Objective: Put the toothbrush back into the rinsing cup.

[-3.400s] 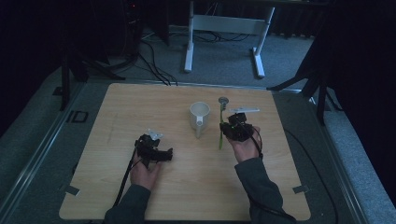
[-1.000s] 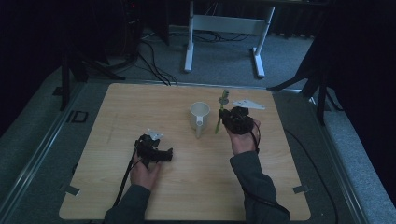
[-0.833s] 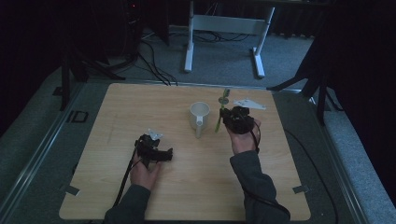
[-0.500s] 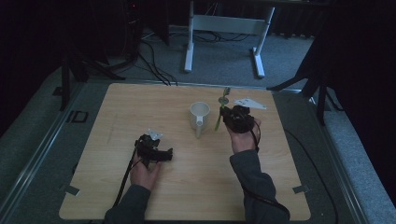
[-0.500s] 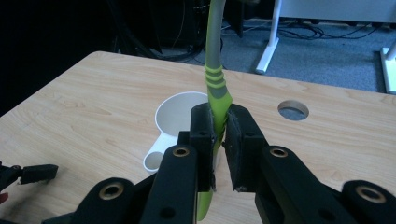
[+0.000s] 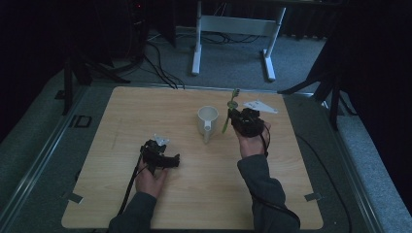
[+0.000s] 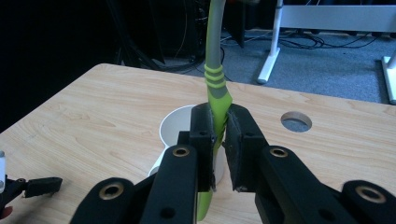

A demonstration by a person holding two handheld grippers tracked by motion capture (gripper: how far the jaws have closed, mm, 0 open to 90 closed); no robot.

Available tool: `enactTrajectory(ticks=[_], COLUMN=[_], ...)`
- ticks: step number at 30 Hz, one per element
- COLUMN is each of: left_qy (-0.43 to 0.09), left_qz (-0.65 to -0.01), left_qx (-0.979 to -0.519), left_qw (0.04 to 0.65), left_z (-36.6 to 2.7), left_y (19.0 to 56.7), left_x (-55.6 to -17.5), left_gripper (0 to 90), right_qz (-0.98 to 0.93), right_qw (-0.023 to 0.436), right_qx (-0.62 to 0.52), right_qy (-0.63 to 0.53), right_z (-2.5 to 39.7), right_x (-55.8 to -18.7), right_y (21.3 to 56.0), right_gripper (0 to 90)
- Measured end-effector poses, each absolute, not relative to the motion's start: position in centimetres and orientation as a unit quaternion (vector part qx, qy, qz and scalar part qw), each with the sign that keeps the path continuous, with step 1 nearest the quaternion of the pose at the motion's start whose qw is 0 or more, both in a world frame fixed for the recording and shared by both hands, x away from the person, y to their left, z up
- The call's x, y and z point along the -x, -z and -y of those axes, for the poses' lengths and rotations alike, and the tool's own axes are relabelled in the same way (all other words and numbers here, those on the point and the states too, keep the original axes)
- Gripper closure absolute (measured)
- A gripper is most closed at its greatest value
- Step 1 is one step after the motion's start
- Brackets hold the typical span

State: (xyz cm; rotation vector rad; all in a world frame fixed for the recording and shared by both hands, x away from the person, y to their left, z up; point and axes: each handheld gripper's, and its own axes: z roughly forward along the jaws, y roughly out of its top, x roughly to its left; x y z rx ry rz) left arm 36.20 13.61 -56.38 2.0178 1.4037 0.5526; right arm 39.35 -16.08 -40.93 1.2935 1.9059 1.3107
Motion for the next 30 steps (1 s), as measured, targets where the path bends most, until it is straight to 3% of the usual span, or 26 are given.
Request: enactTrajectory(ticks=[30], left_qy=[-0.209], left_qz=[-0.531], left_qx=[-0.762], left_qw=[0.306], left_z=[-13.6], left_y=[56.4], left_x=[-36.2], left_gripper=[2.4], right_qz=[-0.688], right_qw=[0.251], right_qx=[-0.46], right_qy=[-0.501], right_z=[14.8], right_x=[-39.7], right_y=[40.5], right_gripper=[81.6])
